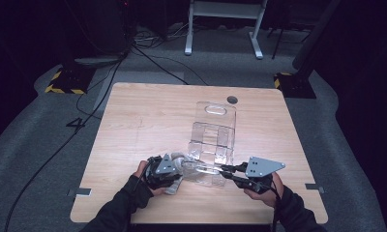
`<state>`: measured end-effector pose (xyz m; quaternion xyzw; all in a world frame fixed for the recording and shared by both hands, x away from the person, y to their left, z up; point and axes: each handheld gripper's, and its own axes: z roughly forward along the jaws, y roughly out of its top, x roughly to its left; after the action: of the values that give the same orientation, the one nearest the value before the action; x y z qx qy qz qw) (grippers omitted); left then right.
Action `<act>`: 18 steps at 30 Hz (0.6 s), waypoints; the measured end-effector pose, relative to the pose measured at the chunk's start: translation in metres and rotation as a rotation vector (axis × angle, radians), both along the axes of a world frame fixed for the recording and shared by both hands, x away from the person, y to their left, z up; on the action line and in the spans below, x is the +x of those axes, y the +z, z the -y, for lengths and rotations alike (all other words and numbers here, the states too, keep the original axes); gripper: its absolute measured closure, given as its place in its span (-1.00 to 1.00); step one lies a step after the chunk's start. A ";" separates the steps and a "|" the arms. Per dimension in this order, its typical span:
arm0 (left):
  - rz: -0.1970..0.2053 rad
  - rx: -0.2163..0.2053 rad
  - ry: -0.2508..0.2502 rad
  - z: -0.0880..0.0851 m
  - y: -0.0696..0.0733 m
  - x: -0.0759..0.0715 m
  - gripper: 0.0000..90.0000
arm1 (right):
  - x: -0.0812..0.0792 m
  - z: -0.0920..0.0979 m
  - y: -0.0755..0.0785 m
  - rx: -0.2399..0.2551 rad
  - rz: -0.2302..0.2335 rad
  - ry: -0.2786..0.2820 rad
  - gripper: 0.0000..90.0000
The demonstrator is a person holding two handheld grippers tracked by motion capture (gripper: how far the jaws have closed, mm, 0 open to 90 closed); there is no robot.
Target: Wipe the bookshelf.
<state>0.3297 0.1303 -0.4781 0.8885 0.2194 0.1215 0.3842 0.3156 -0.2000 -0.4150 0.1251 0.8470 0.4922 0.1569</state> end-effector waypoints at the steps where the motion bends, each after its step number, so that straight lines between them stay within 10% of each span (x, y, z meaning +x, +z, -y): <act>1: -0.005 -0.007 0.017 -0.003 0.002 -0.004 0.54 | 0.000 -0.001 0.000 0.002 0.000 0.001 0.76; 13: 0.077 -0.303 0.007 -0.037 0.040 -0.038 0.55 | 0.001 -0.010 -0.001 0.013 -0.010 0.008 0.80; 18: 0.135 -0.328 -0.069 -0.020 0.052 -0.050 0.55 | 0.002 -0.012 -0.001 0.015 -0.014 0.005 0.83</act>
<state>0.2801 0.1500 -0.4260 0.8107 0.1792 0.1302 0.5420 0.3178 -0.1876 -0.4159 0.1276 0.8447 0.4981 0.1486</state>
